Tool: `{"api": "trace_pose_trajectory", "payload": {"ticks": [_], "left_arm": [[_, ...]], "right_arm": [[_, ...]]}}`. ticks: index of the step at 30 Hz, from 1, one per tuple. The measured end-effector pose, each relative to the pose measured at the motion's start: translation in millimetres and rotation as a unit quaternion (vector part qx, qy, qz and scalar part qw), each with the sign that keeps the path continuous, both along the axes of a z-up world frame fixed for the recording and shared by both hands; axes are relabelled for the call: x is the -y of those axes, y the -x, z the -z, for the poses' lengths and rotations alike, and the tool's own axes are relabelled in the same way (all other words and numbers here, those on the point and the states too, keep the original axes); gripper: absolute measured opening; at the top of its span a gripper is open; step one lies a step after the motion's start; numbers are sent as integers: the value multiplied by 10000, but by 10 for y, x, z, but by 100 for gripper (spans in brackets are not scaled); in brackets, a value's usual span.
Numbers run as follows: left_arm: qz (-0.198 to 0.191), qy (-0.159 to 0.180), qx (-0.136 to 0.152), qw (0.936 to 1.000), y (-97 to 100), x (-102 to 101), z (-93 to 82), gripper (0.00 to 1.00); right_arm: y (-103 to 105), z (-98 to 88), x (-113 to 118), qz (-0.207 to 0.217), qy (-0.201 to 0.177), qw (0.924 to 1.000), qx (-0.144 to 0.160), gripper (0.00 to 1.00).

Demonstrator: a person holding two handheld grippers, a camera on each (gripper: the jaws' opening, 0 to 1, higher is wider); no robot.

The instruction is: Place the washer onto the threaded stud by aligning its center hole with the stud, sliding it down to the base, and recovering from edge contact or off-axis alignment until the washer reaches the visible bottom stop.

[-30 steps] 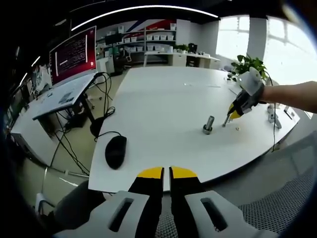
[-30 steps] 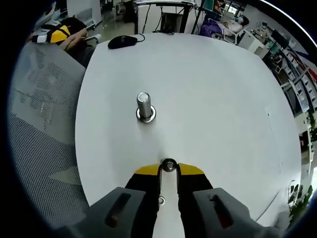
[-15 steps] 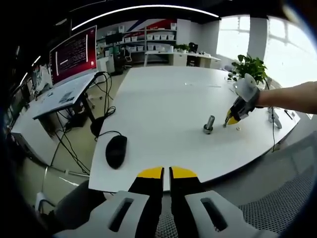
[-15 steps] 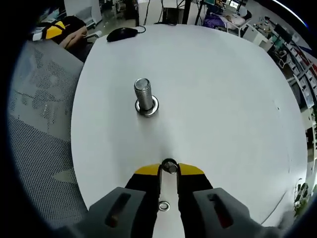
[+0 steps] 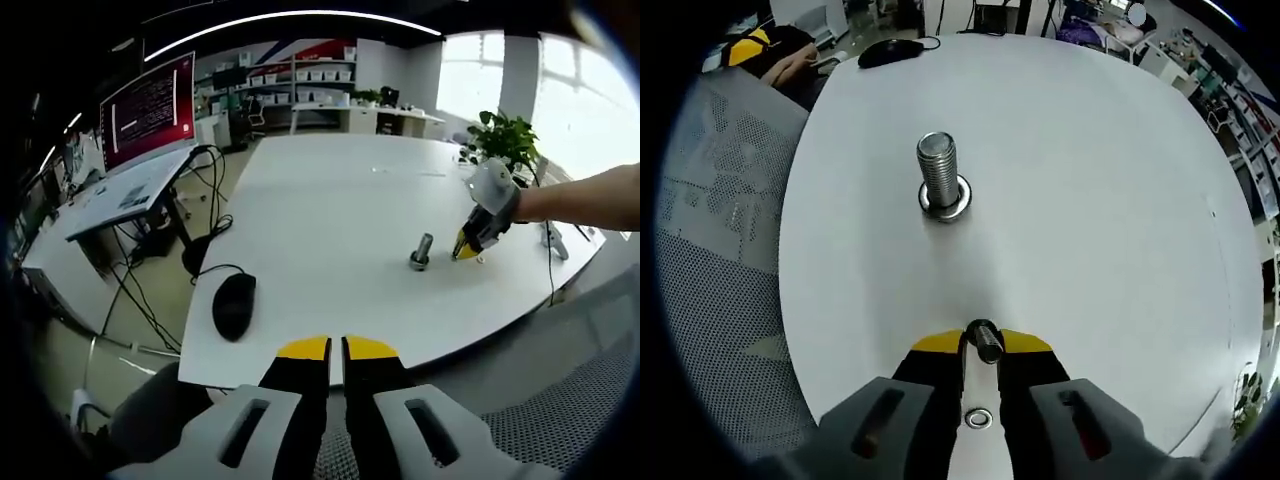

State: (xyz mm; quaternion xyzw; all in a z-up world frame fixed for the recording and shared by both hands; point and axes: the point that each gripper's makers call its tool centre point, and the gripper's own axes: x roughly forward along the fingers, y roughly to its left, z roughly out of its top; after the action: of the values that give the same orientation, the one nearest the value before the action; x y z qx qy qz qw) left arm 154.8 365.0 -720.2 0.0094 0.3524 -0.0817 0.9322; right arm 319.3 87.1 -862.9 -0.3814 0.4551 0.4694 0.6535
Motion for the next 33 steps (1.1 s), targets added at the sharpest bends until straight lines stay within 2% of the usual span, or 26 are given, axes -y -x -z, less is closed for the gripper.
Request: {"api": "trace_pose_trajectory", "payload": {"ticks": [3, 8, 22, 33], "left_arm": [[-2, -16, -16, 10000, 3, -4, 5, 2], [-21, -26, -17, 10000, 2, -12, 5, 2], [-38, -30, -27, 10000, 3, -15, 7, 2], [-37, -43, -46, 10000, 6, -14, 13, 2]], "right_arm": [[1, -9, -8, 7, -10, 10000, -14, 14], [79, 31, 43, -211, 112, 9996, -162, 17], [187, -12, 141, -101, -9, 9998, -190, 27], [189, 19, 408, -74, 166, 9993, -324, 27]]}}
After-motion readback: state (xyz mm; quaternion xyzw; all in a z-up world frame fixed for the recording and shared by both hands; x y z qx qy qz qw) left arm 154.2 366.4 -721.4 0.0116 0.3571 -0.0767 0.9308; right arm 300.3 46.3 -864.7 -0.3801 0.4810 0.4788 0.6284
